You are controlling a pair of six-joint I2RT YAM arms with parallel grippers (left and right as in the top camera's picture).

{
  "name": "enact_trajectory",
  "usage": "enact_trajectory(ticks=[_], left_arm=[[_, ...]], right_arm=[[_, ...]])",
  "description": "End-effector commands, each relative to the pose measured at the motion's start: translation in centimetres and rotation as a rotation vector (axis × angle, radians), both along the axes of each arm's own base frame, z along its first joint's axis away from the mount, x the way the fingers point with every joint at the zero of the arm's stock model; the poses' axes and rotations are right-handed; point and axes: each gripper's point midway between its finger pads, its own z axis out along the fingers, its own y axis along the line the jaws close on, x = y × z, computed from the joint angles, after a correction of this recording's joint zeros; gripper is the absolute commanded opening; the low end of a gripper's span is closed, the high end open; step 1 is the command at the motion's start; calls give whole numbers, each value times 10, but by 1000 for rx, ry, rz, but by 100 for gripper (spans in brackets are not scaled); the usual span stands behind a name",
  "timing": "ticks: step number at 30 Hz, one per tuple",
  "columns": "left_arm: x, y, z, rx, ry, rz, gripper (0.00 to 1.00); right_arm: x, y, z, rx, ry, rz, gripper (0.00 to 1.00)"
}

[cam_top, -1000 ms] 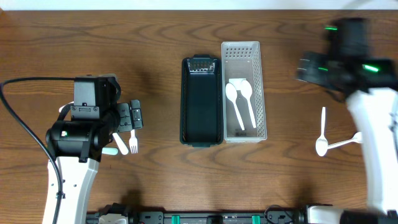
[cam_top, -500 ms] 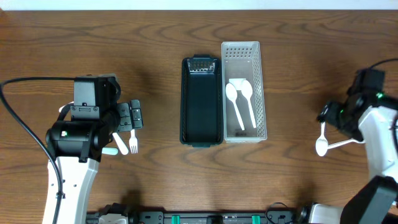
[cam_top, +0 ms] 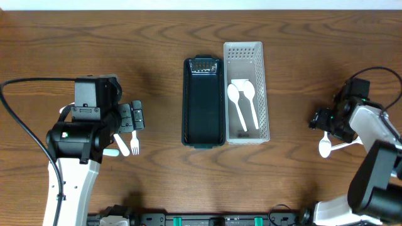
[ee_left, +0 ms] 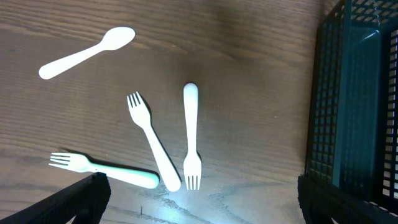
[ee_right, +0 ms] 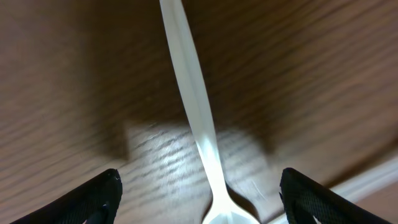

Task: Pack container
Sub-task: 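Move the right gripper to the right spoons and grasp one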

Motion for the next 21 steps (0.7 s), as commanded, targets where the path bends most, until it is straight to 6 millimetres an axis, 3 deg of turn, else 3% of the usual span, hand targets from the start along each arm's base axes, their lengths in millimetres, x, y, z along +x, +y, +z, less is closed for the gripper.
enact_trajectory(ticks=[1,3,5,11,14,16,21], left_arm=[[2,3,4,8,-8,7,98],[2,3,4,8,-8,7,98],[3,3,4,8,-10,7,98],[6,2,7,7,-27,7,98],[7,2,7,7,-31,8,98],[7,2,7,7,-30,8,99],[7,2,7,7,-30,7,98]], right_arm=[[-9,4,-19,29,58,12,84],[-12,5,-27,40,86,12,82],[-16,7,-33,49,110,9,74],[-21,8,-36,57,131,-4,23],[-21,8,-36,58,131,-19,6],[-21,8,-36,58,130,-31,1],[-16,7,-34,58,109,-83,1]])
